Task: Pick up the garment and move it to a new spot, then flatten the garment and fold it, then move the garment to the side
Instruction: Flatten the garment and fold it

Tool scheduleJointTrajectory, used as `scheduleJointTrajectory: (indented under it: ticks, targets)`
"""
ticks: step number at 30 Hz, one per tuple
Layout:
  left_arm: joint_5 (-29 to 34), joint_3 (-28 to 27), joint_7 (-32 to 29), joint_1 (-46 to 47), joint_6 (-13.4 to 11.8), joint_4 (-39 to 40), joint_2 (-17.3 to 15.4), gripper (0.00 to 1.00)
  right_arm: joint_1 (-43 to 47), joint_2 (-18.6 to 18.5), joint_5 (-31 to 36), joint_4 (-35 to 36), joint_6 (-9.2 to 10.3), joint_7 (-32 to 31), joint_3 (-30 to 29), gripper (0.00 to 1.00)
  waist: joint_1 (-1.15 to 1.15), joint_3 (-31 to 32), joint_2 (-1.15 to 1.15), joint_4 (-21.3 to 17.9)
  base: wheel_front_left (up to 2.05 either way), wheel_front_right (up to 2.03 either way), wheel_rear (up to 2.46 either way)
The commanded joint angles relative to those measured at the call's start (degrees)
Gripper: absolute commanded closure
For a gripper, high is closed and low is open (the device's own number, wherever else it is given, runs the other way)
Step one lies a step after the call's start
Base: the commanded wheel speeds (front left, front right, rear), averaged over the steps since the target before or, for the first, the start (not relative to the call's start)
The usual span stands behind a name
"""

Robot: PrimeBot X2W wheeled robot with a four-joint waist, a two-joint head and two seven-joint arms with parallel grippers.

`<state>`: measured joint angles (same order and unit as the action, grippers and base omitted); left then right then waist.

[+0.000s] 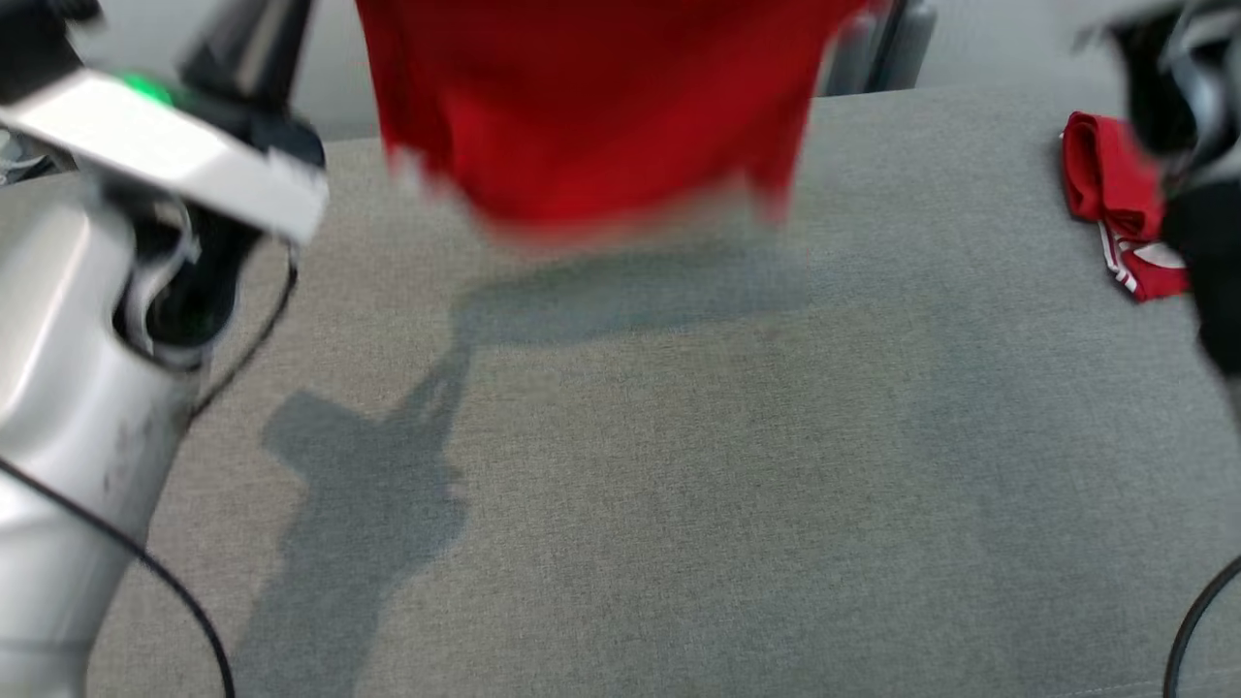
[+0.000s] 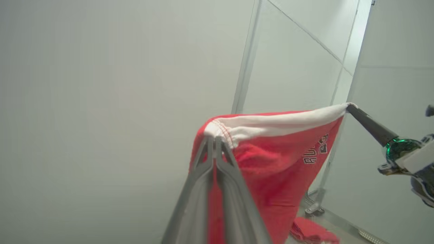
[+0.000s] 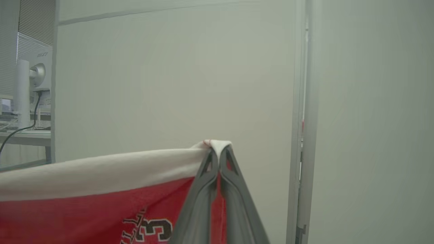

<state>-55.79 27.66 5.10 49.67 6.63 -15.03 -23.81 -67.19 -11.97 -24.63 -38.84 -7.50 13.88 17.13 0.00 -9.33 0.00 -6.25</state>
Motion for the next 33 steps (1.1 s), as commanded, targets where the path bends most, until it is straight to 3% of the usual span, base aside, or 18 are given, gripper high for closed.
scheduleJointTrajectory:
  ticks: [1,5,10,15,22,33]
  targets:
    - [1.22,-1.59,2.50,5.71,0.58,-1.24,-1.24,1.00,-4.04,0.31,1.33,-1.41,0.01,0.96,-0.09,1.00,0.00,-0.41,0.00,0.57,0.00,0.00,0.00]
    - [2.97,5.34,6.21,8.02,0.82,-5.12,-1.62,1.00,-4.79,0.46,4.96,-5.95,0.01,1.08,0.56,1.00,0.00,-1.24,0.00,1.03,0.00,0.00,0.00]
    - [4.22,14.92,9.58,0.49,0.84,-12.08,-1.41,1.00,5.93,2.06,2.22,-15.52,0.01,1.10,7.13,1.00,0.00,-3.14,0.00,0.35,0.00,0.00,0.00]
    - [6.93,14.79,9.86,-7.82,0.85,-15.78,1.34,1.00,16.07,1.76,-1.87,-16.49,0.01,1.11,9.87,1.00,0.00,-5.16,0.00,0.07,0.00,0.00,0.00]
    - [16.35,15.48,9.88,-18.40,0.85,-9.24,1.39,1.00,30.47,-2.94,-4.19,-7.93,0.01,1.11,4.92,1.00,0.00,-4.29,0.00,1.82,0.00,0.00,0.00]
    - [25.98,9.78,9.89,-31.09,0.85,-1.38,-0.27,1.00,46.67,-4.31,0.74,6.83,0.01,1.11,-0.95,1.00,0.00,-1.26,0.00,0.81,0.00,0.00,0.00]
